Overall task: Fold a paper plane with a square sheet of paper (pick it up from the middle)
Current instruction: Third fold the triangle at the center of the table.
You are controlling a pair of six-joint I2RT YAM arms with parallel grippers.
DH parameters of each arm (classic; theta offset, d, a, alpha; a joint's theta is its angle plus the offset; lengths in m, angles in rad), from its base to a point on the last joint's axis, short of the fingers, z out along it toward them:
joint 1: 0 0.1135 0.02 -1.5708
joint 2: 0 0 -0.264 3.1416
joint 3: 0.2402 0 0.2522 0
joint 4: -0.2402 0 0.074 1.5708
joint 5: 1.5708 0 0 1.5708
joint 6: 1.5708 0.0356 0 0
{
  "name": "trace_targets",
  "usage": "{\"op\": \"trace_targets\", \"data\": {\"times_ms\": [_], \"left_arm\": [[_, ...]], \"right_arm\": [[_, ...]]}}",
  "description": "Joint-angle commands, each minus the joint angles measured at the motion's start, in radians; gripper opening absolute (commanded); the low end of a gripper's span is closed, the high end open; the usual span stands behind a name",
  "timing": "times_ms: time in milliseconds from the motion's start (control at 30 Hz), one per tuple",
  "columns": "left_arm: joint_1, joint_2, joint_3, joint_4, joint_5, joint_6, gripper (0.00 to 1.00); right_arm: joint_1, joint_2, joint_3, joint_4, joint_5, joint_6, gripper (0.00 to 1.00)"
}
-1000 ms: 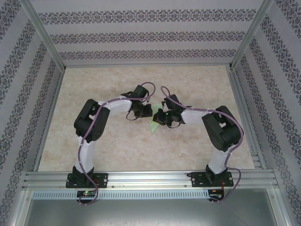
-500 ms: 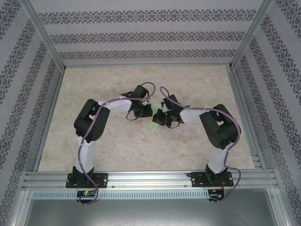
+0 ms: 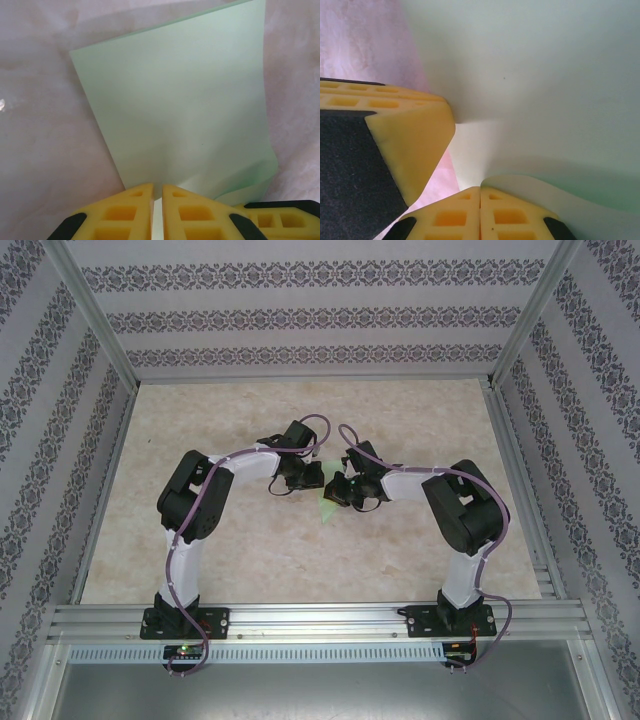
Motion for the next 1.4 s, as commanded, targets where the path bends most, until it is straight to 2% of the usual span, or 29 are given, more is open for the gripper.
{"op": "trace_targets", "data": {"times_ms": [0, 367, 800, 1033, 1367], "left_arm": [[0.006, 0.001, -0.013, -0.026, 0.0, 0.019, 0.14], [0.022, -0.064, -0.023, -0.027, -0.026, -0.013, 0.18], [0.093, -0.183, -0.131, 0.025, -0.017, -0.069, 0.23], [0.096, -0.189, -0.15, 0.054, 0.035, -0.076, 0.23], [0.09, -0.185, -0.173, 0.106, 0.13, -0.085, 0.2]], "right_arm": [[0.011, 0.02, 0.026, 0.007, -0.002, -0.027, 0.08], [0.011, 0.04, 0.031, -0.012, 0.004, -0.037, 0.12], [0.01, 0.044, 0.025, -0.026, 0.014, -0.05, 0.3], [0.009, 0.042, 0.021, -0.032, 0.024, -0.055, 0.27], [0.004, 0.037, 0.006, -0.035, 0.027, -0.058, 0.11]]}}
